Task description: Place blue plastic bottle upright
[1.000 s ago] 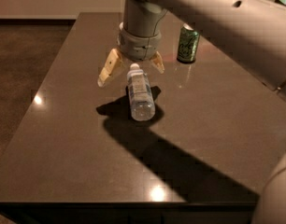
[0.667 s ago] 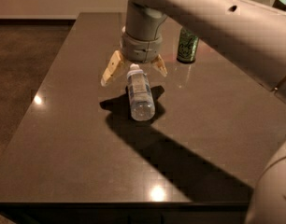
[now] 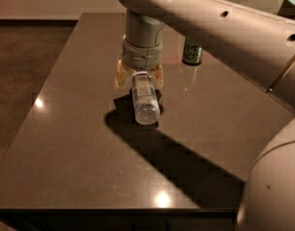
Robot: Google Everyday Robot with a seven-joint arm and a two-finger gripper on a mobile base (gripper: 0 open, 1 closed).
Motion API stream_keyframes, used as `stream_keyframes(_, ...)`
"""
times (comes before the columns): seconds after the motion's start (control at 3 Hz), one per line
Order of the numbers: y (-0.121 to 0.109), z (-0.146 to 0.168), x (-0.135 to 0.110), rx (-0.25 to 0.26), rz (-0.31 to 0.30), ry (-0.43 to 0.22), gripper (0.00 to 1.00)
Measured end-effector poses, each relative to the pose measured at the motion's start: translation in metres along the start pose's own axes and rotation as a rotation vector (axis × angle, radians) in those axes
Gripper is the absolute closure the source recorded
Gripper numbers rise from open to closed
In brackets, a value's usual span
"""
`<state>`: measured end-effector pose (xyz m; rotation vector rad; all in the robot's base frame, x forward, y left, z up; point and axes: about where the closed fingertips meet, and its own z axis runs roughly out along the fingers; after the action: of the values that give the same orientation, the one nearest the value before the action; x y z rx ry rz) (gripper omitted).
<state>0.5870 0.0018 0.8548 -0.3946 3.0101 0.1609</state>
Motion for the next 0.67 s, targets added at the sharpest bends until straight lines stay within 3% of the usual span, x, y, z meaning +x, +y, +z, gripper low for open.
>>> stream_keyframes(0.33,0.018,-0.001,-0.007,0.001,-0.101,-0.005,0.49)
stream_keyframes(0.67,0.034,-0.014,-0.008,-0.049,-0.252,-0.065,0.72)
